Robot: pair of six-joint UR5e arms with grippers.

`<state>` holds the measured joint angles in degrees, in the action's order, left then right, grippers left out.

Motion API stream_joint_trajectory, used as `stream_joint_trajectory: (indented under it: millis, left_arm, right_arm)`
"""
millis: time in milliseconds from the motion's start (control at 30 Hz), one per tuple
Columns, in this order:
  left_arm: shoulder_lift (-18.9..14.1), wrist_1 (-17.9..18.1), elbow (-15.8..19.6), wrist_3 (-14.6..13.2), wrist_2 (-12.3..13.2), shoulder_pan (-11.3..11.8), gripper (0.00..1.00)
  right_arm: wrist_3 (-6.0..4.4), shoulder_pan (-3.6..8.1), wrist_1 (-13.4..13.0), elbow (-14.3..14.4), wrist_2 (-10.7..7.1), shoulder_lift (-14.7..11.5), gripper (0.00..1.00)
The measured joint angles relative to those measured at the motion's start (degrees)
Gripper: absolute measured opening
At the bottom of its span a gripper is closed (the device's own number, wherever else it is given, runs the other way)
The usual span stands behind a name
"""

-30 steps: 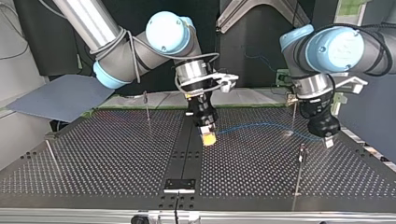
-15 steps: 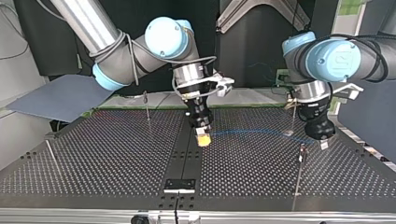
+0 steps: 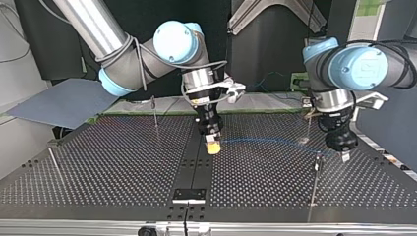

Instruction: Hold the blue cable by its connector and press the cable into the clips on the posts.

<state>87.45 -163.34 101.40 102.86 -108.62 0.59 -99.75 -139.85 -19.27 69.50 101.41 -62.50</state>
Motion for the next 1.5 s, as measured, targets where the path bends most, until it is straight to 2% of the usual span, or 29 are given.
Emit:
stream_joint_trajectory:
  millis: [533,833,1033,1300,1500]
  left_arm:
    - [4.63,0.35,-3.63,0.16,5.53,2.58,0.02]
    - [4.81,0.53,-5.46,2.08,7.65,3.89,0.02]
    - [5.30,1.53,-6.39,4.31,9.54,5.06,0.02]
    - [7.38,1.74,-7.98,5.74,12.14,5.96,0.02]
    - [7.56,2.11,-8.14,7.33,13.11,6.70,0.02]
  right_arm:
    - [0.13,1.39,0.00,-0.01,0.11,0.04,0.00]
    - [0.30,2.82,-0.16,-0.01,0.83,0.10,0.00]
    - [0.33,4.07,-0.41,-0.06,0.65,0.28,0.00]
    - [0.36,5.13,0.14,-2.48,-0.13,2.66,0.00]
    - [0.41,5.35,2.14,-5.40,-0.85,5.57,0.00]
